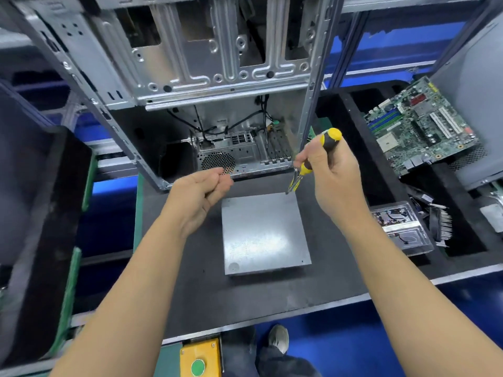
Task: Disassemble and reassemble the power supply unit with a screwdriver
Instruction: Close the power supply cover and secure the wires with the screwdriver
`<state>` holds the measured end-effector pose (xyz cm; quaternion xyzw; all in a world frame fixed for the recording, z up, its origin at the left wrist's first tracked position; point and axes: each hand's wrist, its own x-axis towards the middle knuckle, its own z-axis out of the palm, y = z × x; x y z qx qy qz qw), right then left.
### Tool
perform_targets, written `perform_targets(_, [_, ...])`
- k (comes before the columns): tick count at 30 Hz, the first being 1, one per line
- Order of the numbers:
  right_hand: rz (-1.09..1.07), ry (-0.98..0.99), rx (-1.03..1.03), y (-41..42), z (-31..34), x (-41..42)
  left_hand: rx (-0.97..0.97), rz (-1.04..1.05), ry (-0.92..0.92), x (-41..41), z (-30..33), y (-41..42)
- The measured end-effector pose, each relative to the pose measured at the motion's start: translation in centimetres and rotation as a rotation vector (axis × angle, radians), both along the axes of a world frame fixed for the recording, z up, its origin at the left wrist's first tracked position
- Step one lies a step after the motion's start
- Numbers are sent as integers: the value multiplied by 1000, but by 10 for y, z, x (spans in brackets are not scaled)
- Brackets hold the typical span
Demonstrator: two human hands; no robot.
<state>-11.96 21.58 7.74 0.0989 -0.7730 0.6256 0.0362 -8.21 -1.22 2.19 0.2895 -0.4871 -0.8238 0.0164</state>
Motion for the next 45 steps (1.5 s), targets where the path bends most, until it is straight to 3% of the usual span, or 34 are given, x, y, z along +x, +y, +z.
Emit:
perform_targets(3, [72, 44, -38, -23, 2, 1, 17, 86, -81, 19, -10, -10])
perform_targets(9, [451, -6, 552, -67, -15, -6, -36, -34, -217, 37, -18, -9])
perform_targets(12, [590, -89, 632, -87, -22, -7, -16, -81, -195, 34, -10, -3])
perform_targets(16, [577, -234, 513, -94, -24, -12, 32, -102, -168, 27, -3, -2])
perform_targets(24, [453, -213, 433, -98, -27, -14, 71, -98, -152, 15, 0, 0])
perform_targets(30, [480, 89, 651, -105, -32, -6, -27, -42, -152, 18, -8, -5])
perform_targets(35, [508, 49, 759, -98, -35, -14, -123, 61, -221, 28, -25, -12])
perform_targets(39, [568, 83, 937, -91, -38, -16, -34, 104, -246, 39, -38, -13])
perform_targets(45, [560, 47, 953, -89, -43, -14, 93, 100, -233, 40, -40, -12])
